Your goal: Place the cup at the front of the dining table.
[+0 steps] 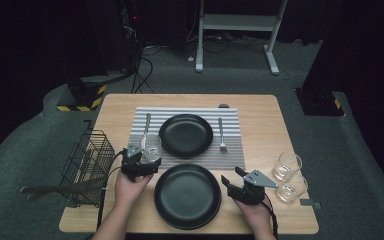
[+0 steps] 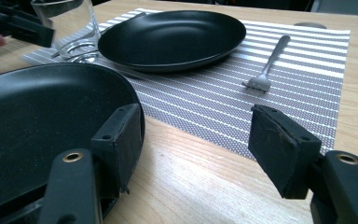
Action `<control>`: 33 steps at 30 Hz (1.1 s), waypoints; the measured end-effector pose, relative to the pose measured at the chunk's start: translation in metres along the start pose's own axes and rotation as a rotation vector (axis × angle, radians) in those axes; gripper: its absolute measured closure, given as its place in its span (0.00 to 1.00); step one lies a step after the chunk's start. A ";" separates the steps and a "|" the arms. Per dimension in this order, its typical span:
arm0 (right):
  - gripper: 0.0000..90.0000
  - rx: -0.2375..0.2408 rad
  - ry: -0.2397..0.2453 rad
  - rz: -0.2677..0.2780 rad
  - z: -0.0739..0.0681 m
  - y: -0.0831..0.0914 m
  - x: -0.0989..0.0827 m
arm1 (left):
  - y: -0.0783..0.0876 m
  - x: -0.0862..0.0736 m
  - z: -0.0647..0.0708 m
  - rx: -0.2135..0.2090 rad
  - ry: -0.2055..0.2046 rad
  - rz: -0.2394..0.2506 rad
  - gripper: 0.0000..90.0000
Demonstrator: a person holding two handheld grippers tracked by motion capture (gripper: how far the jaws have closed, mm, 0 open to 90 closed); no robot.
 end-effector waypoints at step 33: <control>0.47 -0.181 0.026 -0.325 -0.006 -0.024 -0.008 | 0.030 -0.058 0.010 0.028 -0.106 -0.108 0.30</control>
Point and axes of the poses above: each handheld gripper's, and its own axes: y roughly backward along the jaws, x roughly out of its top, z roughly to its right, the point moved 2 cm from there along -y, roughly forward along the jaws, and after that the axes turned 1 degree about -x, right-handed, at the moved point
